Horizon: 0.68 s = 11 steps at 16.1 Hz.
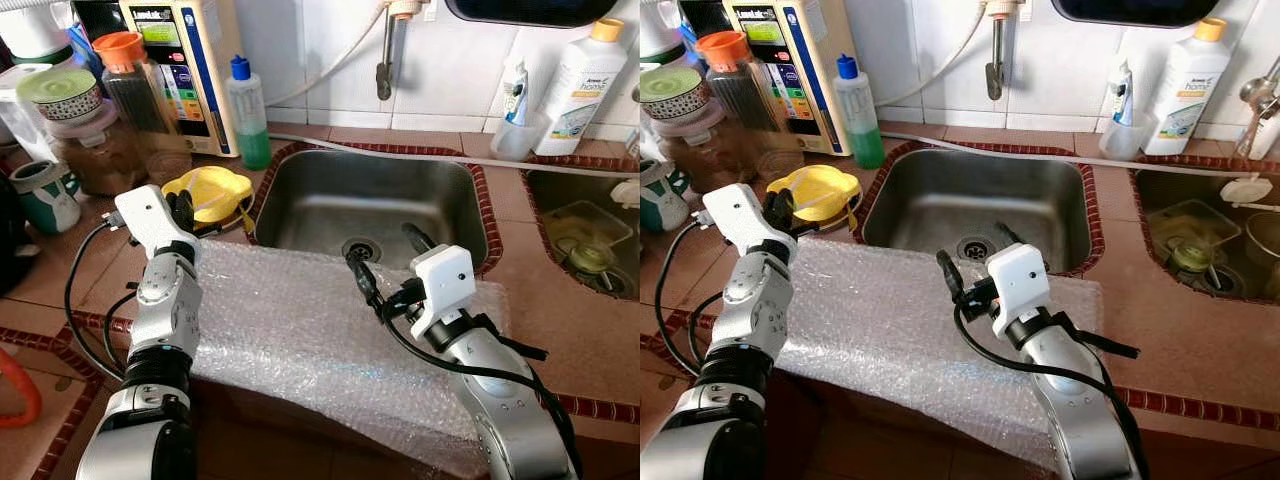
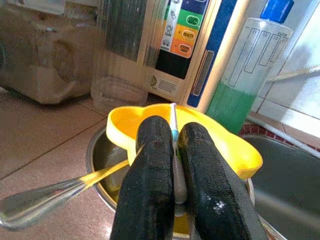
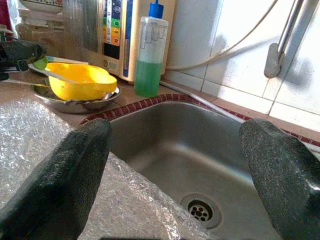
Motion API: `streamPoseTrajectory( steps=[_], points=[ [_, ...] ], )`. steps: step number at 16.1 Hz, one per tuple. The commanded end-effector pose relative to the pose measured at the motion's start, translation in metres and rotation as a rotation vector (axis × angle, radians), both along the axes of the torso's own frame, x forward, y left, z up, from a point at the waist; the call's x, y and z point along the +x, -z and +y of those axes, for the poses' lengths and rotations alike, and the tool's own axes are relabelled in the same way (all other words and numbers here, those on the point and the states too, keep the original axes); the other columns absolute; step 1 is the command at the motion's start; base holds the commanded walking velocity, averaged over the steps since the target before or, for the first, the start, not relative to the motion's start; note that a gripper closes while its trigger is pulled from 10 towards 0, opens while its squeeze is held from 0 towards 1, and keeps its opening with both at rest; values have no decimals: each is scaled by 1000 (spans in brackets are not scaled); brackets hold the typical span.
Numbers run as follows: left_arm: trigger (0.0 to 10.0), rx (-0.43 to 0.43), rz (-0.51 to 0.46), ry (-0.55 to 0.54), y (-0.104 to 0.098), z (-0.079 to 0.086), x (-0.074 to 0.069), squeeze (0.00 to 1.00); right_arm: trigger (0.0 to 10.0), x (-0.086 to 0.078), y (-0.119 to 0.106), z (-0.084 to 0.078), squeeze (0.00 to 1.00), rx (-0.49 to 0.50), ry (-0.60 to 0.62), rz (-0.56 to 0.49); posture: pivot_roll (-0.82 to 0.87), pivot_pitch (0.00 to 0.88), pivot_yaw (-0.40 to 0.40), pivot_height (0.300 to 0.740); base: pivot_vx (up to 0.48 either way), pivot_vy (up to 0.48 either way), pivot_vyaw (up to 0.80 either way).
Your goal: Kitchen organization
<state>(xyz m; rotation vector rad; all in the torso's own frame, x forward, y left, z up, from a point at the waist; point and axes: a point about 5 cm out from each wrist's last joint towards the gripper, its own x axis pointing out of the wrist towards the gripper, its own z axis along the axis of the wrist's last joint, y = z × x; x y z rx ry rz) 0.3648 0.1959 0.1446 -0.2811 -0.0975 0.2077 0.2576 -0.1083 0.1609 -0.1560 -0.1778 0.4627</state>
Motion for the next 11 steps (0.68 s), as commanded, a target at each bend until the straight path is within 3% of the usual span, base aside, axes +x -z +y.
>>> streamPoseTrajectory(
  steps=[1,4,8,11],
  points=[
    [0,29,-14,-38,-4,8,-2,0,10000,-2,-2,3,0,-5,-13,-16,-57,44,85,740,0,0,0],
    [0,38,-54,-59,-12,10,-8,0,10000,-1,-3,2,0,-7,-7,-21,-58,44,85,740,0,0,0],
    [0,114,-157,-38,-31,6,-15,0,10000,0,-2,1,0,-9,-3,-24,-51,40,80,740,0,0,0],
    [0,50,-222,55,-43,-3,-16,0,10000,1,-3,1,0,-10,0,-27,-49,40,78,740,0,0,0]
  ],
)
